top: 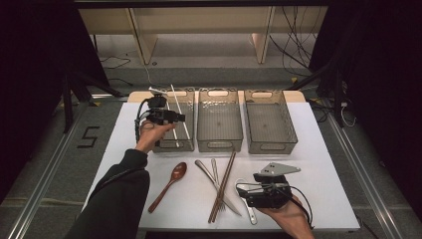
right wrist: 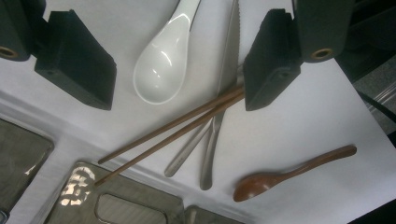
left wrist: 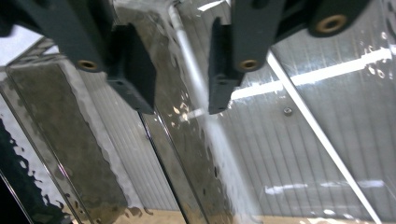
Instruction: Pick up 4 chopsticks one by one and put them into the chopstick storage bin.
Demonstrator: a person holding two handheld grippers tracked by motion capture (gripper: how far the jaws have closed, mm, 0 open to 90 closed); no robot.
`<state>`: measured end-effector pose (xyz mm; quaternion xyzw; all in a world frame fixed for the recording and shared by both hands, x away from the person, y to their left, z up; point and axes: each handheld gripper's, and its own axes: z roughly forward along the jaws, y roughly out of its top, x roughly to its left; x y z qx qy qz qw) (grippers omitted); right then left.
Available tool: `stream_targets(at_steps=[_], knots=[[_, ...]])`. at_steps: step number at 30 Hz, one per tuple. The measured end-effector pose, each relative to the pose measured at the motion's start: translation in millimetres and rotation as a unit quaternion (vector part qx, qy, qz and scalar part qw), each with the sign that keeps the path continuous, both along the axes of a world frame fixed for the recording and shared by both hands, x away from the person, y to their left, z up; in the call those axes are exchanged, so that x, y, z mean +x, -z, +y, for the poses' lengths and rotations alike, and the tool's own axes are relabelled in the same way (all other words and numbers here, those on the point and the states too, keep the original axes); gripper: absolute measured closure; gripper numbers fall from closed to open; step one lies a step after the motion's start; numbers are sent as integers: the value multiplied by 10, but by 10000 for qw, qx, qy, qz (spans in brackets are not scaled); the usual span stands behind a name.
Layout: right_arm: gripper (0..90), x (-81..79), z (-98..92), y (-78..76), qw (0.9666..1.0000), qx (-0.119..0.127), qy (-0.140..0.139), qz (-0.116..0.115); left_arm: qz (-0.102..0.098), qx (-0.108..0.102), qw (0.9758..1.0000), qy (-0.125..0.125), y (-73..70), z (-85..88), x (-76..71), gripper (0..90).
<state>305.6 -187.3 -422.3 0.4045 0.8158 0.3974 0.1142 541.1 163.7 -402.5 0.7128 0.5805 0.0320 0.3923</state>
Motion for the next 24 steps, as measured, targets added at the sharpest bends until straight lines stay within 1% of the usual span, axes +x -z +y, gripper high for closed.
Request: stream_targets(at_steps=[2,3,5,11,13,15,18,22,24], knots=[[266,-1,0,0,10000,-1,-8,-2,-24,80,10000,12,-14,-10,3,517],[266,-2,0,1,10000,-5,-9,-1,-26,88,10000,10,-23,-12,-1,505],[265,-1,-5,1,10000,4,-13,-10,-54,89,9999,34,-46,-20,-20,448],[265,-7,-9,-2,10000,-5,12,-11,-223,73,9994,254,-156,-47,-157,357],[265,-7,-12,-2,10000,-9,23,-4,-251,13,9991,350,-209,-47,-231,323],[266,-5,-16,2,10000,-16,40,0,-314,-16,9985,451,-255,-40,-318,317],[266,-2,-25,6,10000,-20,52,-5,-363,-79,9979,525,-289,-29,-474,292],[266,-5,-32,8,10000,-30,75,-11,-368,-284,9969,634,-254,-21,-699,282],[266,-7,-33,6,10000,-21,88,-17,-367,-319,9963,702,-215,-36,-807,278]])
